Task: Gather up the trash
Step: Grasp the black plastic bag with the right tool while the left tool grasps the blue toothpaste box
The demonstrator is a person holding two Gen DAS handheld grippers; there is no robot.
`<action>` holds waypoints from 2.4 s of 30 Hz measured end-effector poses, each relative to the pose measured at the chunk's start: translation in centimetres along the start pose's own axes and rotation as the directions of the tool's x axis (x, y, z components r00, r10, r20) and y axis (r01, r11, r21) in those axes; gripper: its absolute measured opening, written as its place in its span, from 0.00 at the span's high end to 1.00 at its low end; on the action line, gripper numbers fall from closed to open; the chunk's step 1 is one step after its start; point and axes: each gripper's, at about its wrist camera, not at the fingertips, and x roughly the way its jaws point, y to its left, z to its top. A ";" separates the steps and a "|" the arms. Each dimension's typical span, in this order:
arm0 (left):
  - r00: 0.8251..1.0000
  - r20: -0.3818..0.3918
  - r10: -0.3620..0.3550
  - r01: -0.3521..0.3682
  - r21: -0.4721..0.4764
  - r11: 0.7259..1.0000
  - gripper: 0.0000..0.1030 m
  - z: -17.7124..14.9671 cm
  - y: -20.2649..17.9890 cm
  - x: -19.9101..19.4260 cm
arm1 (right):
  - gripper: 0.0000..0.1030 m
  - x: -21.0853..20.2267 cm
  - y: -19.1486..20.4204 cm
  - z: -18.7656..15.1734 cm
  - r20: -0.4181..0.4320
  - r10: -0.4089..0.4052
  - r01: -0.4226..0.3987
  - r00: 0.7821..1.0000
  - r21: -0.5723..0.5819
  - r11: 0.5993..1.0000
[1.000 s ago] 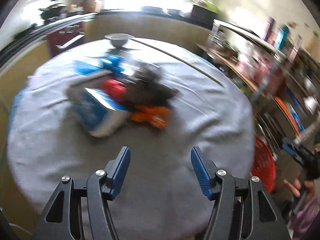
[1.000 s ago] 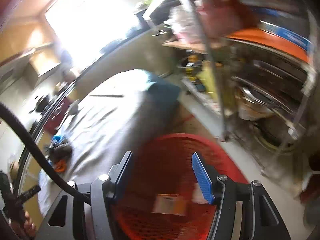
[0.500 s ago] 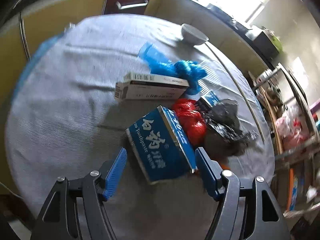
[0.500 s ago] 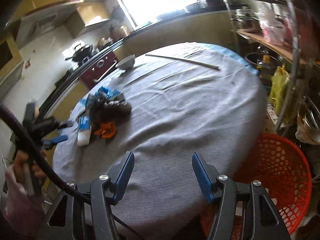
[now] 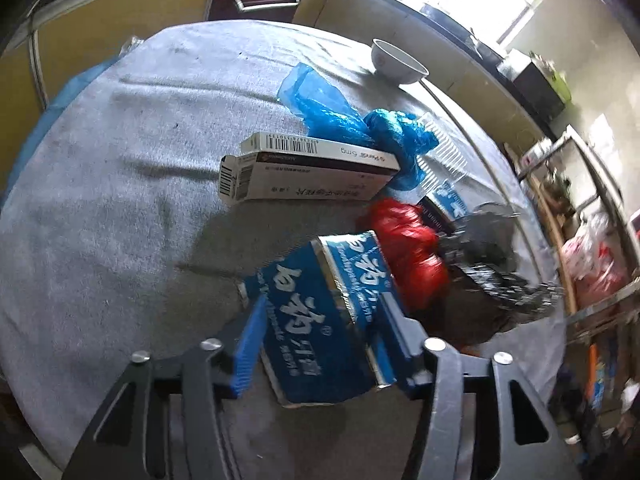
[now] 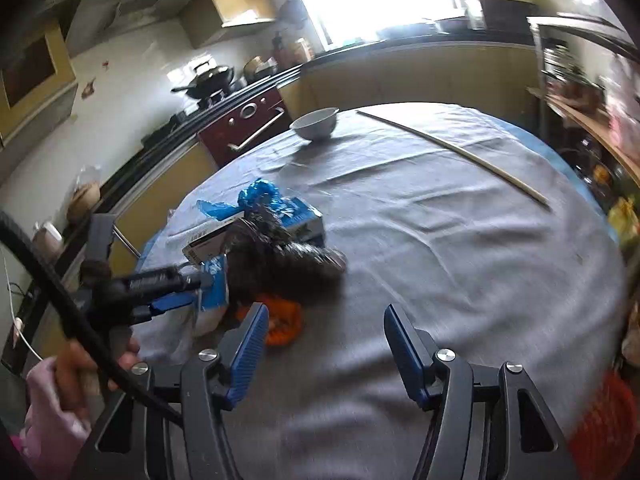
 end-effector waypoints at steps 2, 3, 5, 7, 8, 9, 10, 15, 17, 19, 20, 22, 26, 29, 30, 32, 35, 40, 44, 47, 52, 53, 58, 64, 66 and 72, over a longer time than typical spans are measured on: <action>1.000 0.000 0.021 -0.021 0.028 0.999 0.50 0.1 0.2 0.2 | 0.38 2.1 0.7 1.0 -0.029 -0.003 0.003 1.000 -0.026 1.000; 1.000 -0.005 0.012 -0.012 0.034 0.999 0.50 0.2 0.5 0.2 | 0.38 3.2 1.1 1.6 -0.049 -0.004 0.002 0.999 -0.045 0.999; 1.000 -0.017 -0.008 0.008 0.033 0.999 0.50 0.4 1.1 0.0 | 0.38 5.1 1.9 2.5 -0.077 -0.018 0.010 0.997 -0.102 0.995; 1.000 -0.029 -0.008 0.009 0.024 1.000 0.50 0.6 1.5 0.1 | 0.38 6.8 2.3 2.9 -0.104 -0.044 0.026 0.994 -0.164 0.986; 0.999 -0.037 -0.018 0.018 0.014 1.000 0.50 0.6 1.9 0.0 | 0.38 7.5 2.4 3.1 -0.113 -0.058 0.036 0.992 -0.189 0.981; 0.998 -0.050 -0.039 0.039 -0.002 0.999 0.50 0.7 2.2 -0.1 | 0.38 8.4 2.6 3.3 -0.119 -0.077 0.049 0.990 -0.217 0.975; 0.996 -0.061 -0.061 0.060 -0.018 0.998 0.50 0.7 2.5 -0.3 | 0.38 9.3 2.7 3.6 -0.130 -0.081 0.049 0.988 -0.236 0.971; 0.994 -0.062 -0.091 0.089 -0.036 0.995 0.43 0.6 3.1 -1.5 | 0.38 12.8 2.9 4.5 -0.236 -0.027 -0.039 0.971 -0.268 0.963; 0.990 -0.071 -0.120 0.117 -0.054 0.992 0.41 0.5 3.3 -1.8 | 0.38 14.5 2.8 4.1 -0.291 -0.014 -0.064 0.957 -0.258 0.964; 0.987 -0.082 -0.136 0.131 -0.061 0.989 0.34 0.5 3.1 -1.9 | 0.38 15.1 2.7 3.9 -0.290 0.013 -0.085 0.957 -0.238 0.968; 0.986 -0.083 -0.142 0.137 -0.065 0.988 0.34 0.5 3.0 -1.9 | 0.38 15.0 2.6 4.0 -0.269 0.039 -0.100 0.962 -0.219 0.971; 0.984 -0.085 -0.159 0.152 -0.077 0.985 0.31 0.8 2.5 -1.7 | 0.38 14.8 2.1 4.2 -0.257 0.101 -0.143 0.961 -0.154 0.978; 0.983 -0.097 -0.154 0.146 -0.087 0.985 0.28 1.3 0.7 -0.5 | 0.38 14.2 1.9 3.8 -0.276 0.091 -0.143 0.957 -0.177 0.974; 0.984 -0.133 -0.121 0.114 -0.053 0.992 0.27 1.2 -0.9 1.2 | 0.38 13.2 1.2 3.7 -0.266 0.087 -0.140 0.960 -0.187 0.972; 0.984 -0.143 -0.110 0.105 -0.042 0.994 0.27 1.0 -1.2 1.8 | 0.38 12.7 0.8 3.8 -0.254 0.092 -0.141 0.963 -0.180 0.974; 0.992 -0.107 -0.074 0.074 0.004 0.997 0.27 0.6 -1.8 1.7 | 0.38 11.6 0.0 4.3 -0.217 0.076 -0.119 0.973 -0.196 0.973; 0.993 -0.102 -0.060 0.064 0.040 0.997 0.35 0.4 -1.7 1.7 | 0.38 10.6 -0.2 5.0 -0.187 0.047 -0.093 0.981 -0.244 0.965; 0.990 -0.121 -0.070 0.078 0.061 0.995 0.43 0.5 -0.8 1.3 | 0.38 10.1 0.1 6.2 -0.172 0.071 -0.120 0.983 -0.297 0.947; 0.985 -0.165 -0.051 0.076 0.146 0.986 0.43 0.4 -0.8 0.7 | 0.38 10.9 2.1 6.1 -0.206 0.070 -0.146 0.976 -0.384 0.912; 0.972 -0.229 -0.046 0.096 0.212 0.973 0.43 0.2 -0.1 0.0 | 0.38 12.1 4.2 5.7 -0.242 0.053 -0.167 0.969 -0.480 0.861; 0.955 -0.292 -0.048 0.127 0.258 0.958 0.42 0.0 0.5 -0.4 | 0.38 15.2 6.6 5.2 -0.303 0.018 -0.197 0.953 -0.573 0.795; 0.954 -0.296 -0.048 0.129 0.257 0.958 0.42 -0.1 0.8 -0.5 | 0.38 16.0 6.7 4.9 -0.326 0.011 -0.206 0.945 -0.569 0.796; 0.954 -0.296 -0.045 0.117 0.229 0.966 0.37 0.0 1.5 -0.7 | 0.41 16.9 6.1 4.8 -0.327 0.040 -0.207 0.944 -0.495 0.844; 0.966 -0.255 -0.035 0.092 0.213 0.973 0.37 -0.5 0.8 -0.6 | 0.49 14.9 3.6 4.1 -0.299 0.089 -0.193 0.950 -0.338 0.921; 0.970 -0.242 -0.035 0.086 0.200 0.976 0.41 -1.0 0.6 -0.6 | 0.49 13.9 2.4 3.9 -0.284 0.109 -0.186 0.953 -0.261 0.947; 0.980 -0.188 -0.064 0.102 0.199 0.975 0.45 -3.2 0.0 -2.0 | 0.49 10.4 -2.4 3.1 -0.215 0.239 -0.234 0.947 0.048 0.971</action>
